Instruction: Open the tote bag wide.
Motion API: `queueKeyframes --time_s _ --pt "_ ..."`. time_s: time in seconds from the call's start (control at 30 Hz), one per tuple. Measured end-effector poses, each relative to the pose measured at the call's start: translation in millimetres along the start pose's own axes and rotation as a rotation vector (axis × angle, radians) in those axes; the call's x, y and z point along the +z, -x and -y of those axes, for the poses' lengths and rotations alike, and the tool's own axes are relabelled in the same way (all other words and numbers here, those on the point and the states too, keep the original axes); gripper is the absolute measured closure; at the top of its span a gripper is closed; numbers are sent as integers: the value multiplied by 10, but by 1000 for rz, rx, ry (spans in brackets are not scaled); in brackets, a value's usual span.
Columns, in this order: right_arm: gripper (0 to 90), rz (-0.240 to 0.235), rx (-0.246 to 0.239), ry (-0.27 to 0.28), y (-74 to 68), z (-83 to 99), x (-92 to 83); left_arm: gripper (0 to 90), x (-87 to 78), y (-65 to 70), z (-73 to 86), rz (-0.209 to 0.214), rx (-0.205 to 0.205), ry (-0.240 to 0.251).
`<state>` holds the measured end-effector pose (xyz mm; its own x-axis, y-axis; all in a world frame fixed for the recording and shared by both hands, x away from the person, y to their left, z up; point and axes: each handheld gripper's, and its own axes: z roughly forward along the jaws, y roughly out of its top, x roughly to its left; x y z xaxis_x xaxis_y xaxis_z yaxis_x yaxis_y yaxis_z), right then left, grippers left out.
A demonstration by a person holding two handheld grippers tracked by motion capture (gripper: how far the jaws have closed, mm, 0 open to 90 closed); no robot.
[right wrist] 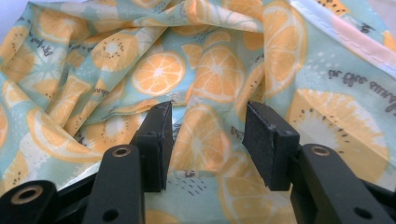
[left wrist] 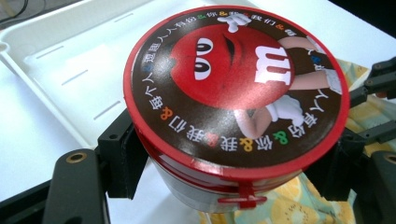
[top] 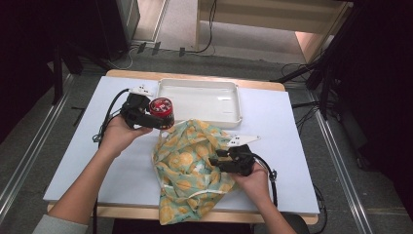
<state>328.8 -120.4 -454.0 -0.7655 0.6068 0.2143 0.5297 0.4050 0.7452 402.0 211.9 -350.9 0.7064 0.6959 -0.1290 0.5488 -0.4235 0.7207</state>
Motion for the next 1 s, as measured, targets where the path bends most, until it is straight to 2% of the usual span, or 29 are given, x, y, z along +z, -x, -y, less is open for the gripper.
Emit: queueKeyframes --time_s 0.17,0.3,0.47,0.57,0.7,0.8,0.9,1.0 --pt "534 6 9 0 8 2 -3 258 50 -73 -115 -15 11 -8" --pt "535 12 -3 26 -3 -3 -36 258 101 -157 -174 -18 25 2" --pt "535 7 7 23 3 0 -39 259 196 -230 -227 -33 17 -8" --pt "534 6 1 22 -2 0 -27 258 265 -265 -282 -29 9 -8" --pt "533 5 5 16 -4 0 -17 258 341 -311 -327 -34 20 -13" --pt "533 3 -2 9 -15 1 11 258 429 -353 -368 -34 14 -23" --pt "533 -2 -3 7 -22 1 20 258 504 -389 -393 -15 -4 -16" --pt "532 -2 0 8 -23 1 23 258 565 -410 -411 -24 5 -19"
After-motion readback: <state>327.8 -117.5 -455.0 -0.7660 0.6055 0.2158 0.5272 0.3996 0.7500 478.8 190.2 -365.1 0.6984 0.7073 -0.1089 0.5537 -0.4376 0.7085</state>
